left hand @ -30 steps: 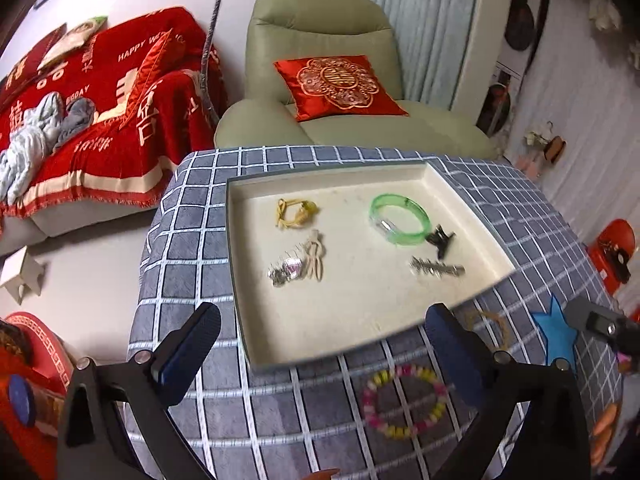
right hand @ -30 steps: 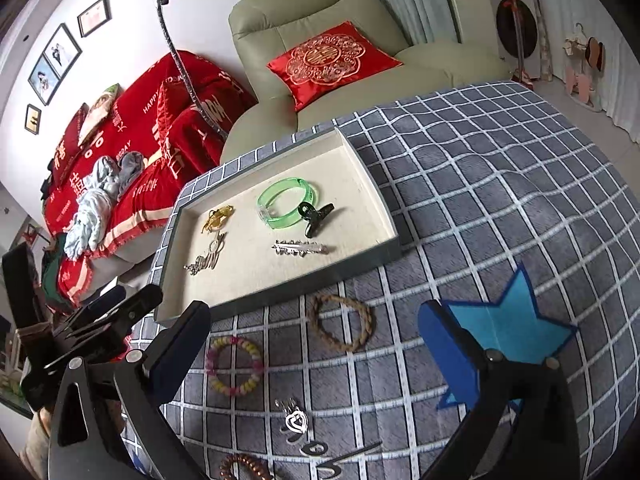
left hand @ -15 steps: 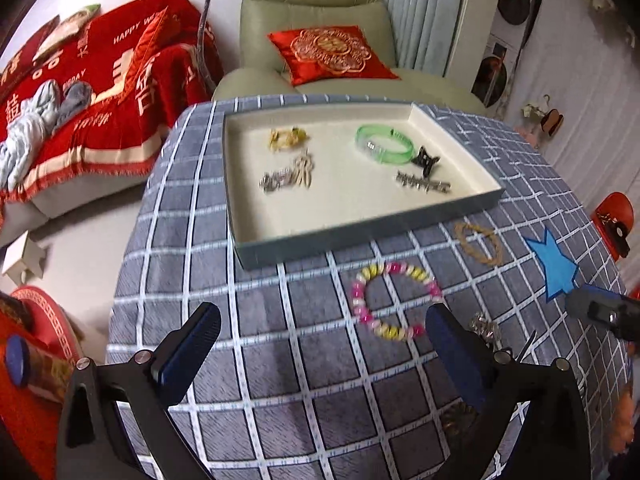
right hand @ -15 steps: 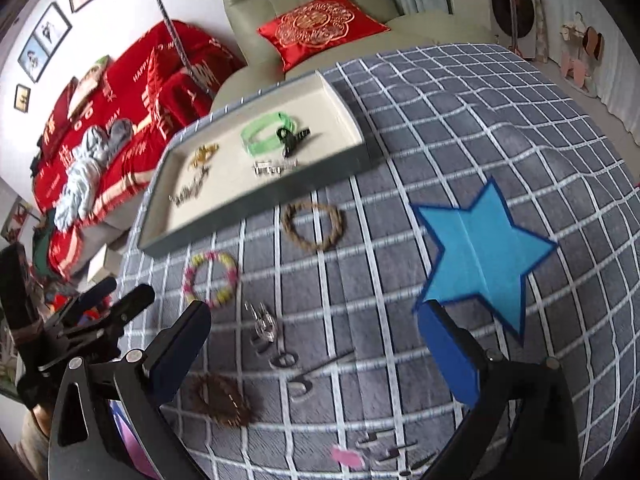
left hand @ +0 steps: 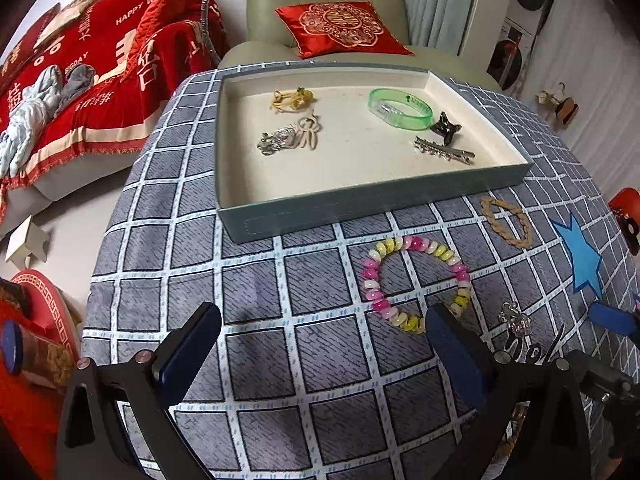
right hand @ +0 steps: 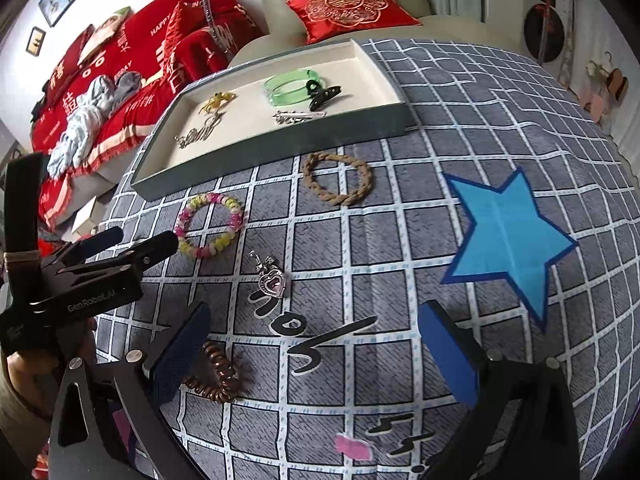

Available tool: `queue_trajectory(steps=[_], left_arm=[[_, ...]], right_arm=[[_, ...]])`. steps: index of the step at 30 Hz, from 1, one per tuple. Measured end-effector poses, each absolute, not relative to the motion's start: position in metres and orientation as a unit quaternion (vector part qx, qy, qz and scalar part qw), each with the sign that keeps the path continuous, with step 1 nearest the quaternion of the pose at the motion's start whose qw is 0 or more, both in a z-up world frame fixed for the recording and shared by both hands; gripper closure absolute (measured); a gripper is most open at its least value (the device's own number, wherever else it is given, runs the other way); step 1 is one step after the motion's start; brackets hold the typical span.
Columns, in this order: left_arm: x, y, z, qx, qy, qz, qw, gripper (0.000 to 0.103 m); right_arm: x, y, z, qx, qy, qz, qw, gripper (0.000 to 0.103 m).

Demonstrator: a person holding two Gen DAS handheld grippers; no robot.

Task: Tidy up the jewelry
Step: 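Move both tools back over the table toward the beaded bracelet and heart pendant, then grasp the pink-yellow beaded bracelet with the left tool while the right tool grasps the silver heart pendant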

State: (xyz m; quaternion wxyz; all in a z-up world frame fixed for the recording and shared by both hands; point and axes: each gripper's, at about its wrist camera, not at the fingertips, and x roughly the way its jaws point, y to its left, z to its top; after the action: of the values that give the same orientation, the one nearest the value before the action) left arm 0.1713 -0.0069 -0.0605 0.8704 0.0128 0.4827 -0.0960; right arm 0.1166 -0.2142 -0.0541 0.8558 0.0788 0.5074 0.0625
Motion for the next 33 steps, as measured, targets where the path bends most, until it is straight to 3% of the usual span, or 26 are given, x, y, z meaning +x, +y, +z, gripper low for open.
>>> queue_trajectory(steps=[5,12,15,20,24,25,28,33], left_arm=[[0.174,-0.011,-0.064,0.016,0.484,-0.097,0.869,0.0],[0.18,-0.018,-0.067,0.018,0.486,-0.099,0.868,0.0],[0.181,-0.022,-0.068,0.024,0.486,-0.099,0.868,0.001],[0.18,-0.031,-0.066,0.043,0.476,-0.106,0.872,0.017],[0.178,-0.036,-0.063,0.048,0.47,-0.117,0.874,0.03],[0.178,-0.037,-0.063,0.049,0.469,-0.118,0.874,0.036],[0.176,-0.039,-0.06,0.053,0.464,-0.128,0.875,0.074],[0.173,-0.032,-0.058,0.027,0.47,-0.144,0.871,0.077]], right_arm=[[0.121,-0.205,-0.059,0.062,0.508,0.073,0.856,0.001],[0.128,-0.19,-0.067,0.037,0.515,0.086,0.852,0.027],[0.131,-0.184,-0.068,0.022,0.513,0.088,0.854,0.032],[0.135,-0.176,-0.069,0.002,0.506,0.091,0.857,0.039],[0.134,-0.167,-0.069,-0.024,0.501,0.089,0.861,0.06],[0.134,-0.165,-0.069,-0.03,0.5,0.09,0.861,0.066],[0.132,-0.162,-0.069,-0.04,0.499,0.085,0.862,0.084],[0.13,-0.168,-0.067,-0.021,0.501,0.082,0.861,0.084]])
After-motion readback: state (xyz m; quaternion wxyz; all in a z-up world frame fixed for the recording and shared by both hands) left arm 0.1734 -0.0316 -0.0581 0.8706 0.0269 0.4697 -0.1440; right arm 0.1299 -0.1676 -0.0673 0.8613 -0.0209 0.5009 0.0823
